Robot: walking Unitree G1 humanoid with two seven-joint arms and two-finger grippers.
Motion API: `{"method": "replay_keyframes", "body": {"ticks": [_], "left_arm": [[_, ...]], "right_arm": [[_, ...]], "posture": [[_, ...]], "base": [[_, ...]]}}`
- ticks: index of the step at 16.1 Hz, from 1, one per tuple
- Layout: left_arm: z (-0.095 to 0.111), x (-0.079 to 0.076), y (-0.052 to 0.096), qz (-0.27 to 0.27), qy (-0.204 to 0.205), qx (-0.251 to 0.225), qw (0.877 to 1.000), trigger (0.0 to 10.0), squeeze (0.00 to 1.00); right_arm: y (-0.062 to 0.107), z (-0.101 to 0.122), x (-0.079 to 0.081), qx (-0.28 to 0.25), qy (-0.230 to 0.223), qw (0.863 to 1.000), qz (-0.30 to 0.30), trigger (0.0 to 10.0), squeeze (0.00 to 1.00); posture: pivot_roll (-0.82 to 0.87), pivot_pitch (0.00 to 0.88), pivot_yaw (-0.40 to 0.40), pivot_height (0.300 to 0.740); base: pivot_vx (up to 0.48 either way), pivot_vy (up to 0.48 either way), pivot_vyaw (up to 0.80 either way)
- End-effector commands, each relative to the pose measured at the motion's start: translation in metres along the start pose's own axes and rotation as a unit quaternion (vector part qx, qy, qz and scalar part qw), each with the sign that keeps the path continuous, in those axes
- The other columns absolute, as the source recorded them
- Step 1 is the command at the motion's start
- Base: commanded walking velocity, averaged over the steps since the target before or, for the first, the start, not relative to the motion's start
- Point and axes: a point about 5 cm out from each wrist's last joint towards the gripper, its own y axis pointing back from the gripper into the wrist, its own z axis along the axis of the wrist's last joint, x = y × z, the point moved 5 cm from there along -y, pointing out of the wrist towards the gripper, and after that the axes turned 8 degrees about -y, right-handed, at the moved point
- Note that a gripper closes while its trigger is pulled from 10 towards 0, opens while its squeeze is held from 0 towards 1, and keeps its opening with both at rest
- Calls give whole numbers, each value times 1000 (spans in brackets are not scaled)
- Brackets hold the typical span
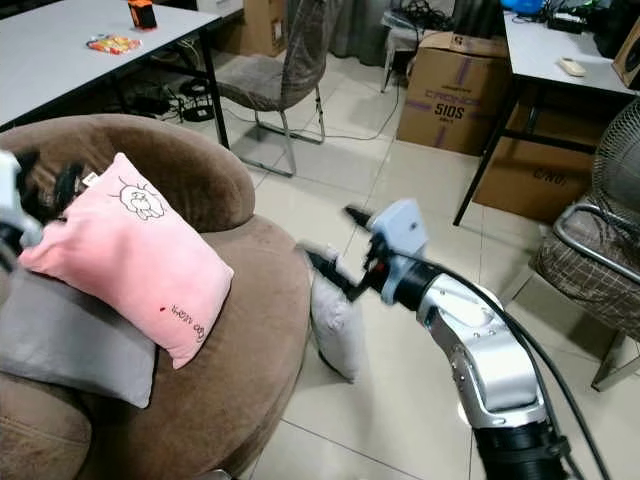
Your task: Move the pillow to the sofa from floor
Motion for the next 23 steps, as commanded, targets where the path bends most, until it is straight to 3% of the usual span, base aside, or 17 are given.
{"method": "replay_keyframes", "body": {"ticks": [1, 4, 6, 9, 13, 14, 18, 23], "left_arm": [[0, -15, 4, -9, 10, 5, 1000, 10000, 690], [-15, -55, 33, -11, 23, 37, 999, 10000, 690], [-20, -68, 42, -26, 22, 53, 998, 10000, 686], [-25, -78, 49, -35, 4, 72, 997, 10000, 690], [-26, -81, 51, -32, 11, 82, 996, 10000, 682], [-32, -80, 53, -20, 31, 102, 994, 10000, 522], [-27, -82, 52, -20, 34, 87, 995, 10000, 529], [-27, -86, 50, -22, 41, 88, 995, 10000, 549]], "right_arm": [[5, -2, -6, 3, 0, 999, -36, 10000, 0], [28, -14, -28, -9, -38, 982, -182, 10000, 0], [33, -25, -32, 4, -50, 974, -219, 10000, 0], [41, -40, -47, 25, -55, 950, -307, 10000, 0], [41, -39, -52, 29, -31, 937, -347, 10000, 0], [39, -39, -51, 33, -29, 939, -342, 10000, 0], [26, -38, -41, 31, -32, 948, -315, 10000, 0], [22, -36, -43, 29, -18, 948, -316, 10000, 0]], "posture": [[-57, 0, -1, 740], [-68, 0, 5, 740], [-71, 0, 8, 740], [-72, 0, 9, 740], [-72, 0, 9, 740], [-72, 0, 9, 740], [-69, 0, 11, 740], [-73, 0, 8, 740]], "base": [[0, 0, 0], [0, -111, 0], [0, -351, 0], [0, -371, 0], [0, -277, 0], [0, 0, 0], [0, 0, 0], [131, 0, -435]]}}
